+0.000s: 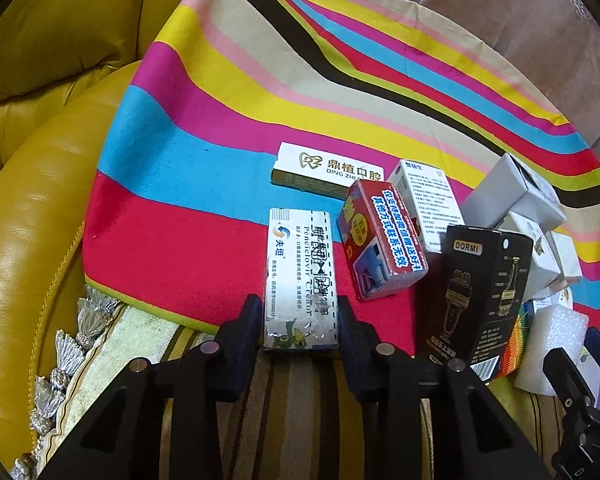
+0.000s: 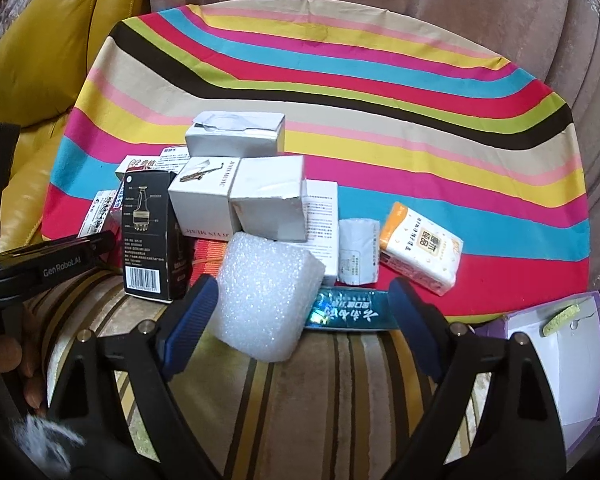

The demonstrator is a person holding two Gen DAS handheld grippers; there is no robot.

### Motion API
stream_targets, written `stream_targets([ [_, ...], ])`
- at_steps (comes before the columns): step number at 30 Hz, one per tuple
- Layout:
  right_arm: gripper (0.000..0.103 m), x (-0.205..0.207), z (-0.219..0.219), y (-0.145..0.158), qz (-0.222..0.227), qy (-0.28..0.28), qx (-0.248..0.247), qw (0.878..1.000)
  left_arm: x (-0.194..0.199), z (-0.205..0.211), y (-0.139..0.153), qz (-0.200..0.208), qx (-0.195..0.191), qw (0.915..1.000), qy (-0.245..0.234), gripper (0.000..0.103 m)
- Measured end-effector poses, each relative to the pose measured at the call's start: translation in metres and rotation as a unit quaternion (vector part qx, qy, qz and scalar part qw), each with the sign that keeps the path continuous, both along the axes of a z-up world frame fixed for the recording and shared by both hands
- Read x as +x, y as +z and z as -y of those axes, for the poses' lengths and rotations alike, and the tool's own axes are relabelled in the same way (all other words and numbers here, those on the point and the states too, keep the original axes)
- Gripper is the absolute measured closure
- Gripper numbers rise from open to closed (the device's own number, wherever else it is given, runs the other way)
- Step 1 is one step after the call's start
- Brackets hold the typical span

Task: Organize objects
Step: 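Grasp the white medicine box with the left tool while the right tool grasps the white foam block, then carry both items into the purple-rimmed box and open both tools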

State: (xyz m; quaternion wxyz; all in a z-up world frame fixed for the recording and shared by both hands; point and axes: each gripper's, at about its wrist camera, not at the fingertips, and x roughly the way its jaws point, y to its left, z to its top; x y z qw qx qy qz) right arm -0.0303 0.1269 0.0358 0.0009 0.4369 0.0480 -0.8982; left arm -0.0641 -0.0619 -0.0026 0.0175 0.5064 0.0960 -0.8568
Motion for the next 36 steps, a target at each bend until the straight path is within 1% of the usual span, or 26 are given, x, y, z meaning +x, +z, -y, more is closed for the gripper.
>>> stream_targets([
  [3,0.014,-0.001,0.003,-0.001,0.002,0.003,0.005,1.0,0.0,0.0,0.0,-0.001,0.0,1.0,0.0,0.065],
  [7,0.011,-0.003,0.005,-0.006,0.016,0.003,0.015,1.0,-0.002,-0.001,-0.001,-0.001,0.0,1.0,0.001,0.065],
  [14,0.012,-0.002,0.003,-0.006,0.015,0.003,0.005,1.0,-0.001,-0.004,0.001,-0.008,0.002,1.0,0.004,0.067],
  [15,0.015,0.0,0.001,-0.005,0.011,0.003,-0.003,1.0,0.0,-0.003,0.002,-0.011,0.002,0.9999,0.005,0.068],
  [16,0.025,0.001,-0.002,-0.004,0.009,0.002,-0.012,1.0,0.002,-0.003,0.003,-0.014,0.003,0.9999,0.006,0.068],
  [19,0.04,0.001,-0.007,-0.006,0.016,0.005,-0.032,0.999,0.003,-0.002,0.005,-0.021,0.005,0.9997,0.01,0.068],
  [21,0.05,0.003,-0.012,-0.007,0.019,0.009,-0.055,0.998,0.007,-0.001,0.008,-0.029,0.004,0.9994,0.016,0.068],
  [23,0.055,0.003,-0.019,-0.006,0.017,0.014,-0.074,0.997,0.008,0.0,0.01,-0.036,0.004,0.9992,0.019,0.068],
  [25,0.064,0.005,-0.022,-0.006,0.019,0.019,-0.091,0.995,0.01,0.001,0.013,-0.044,0.005,0.9988,0.023,0.068],
  [29,0.069,0.009,-0.029,-0.006,0.016,0.029,-0.12,0.992,0.019,0.002,0.02,-0.064,0.006,0.9975,0.03,0.068],
  [32,0.072,0.013,-0.034,-0.007,0.017,0.036,-0.144,0.989,0.027,0.002,0.027,-0.085,0.014,0.9957,0.033,0.068],
  [36,0.072,0.02,-0.045,-0.004,0.005,0.04,-0.176,0.984,0.041,-0.002,0.038,-0.119,0.018,0.9924,0.028,0.068],
])
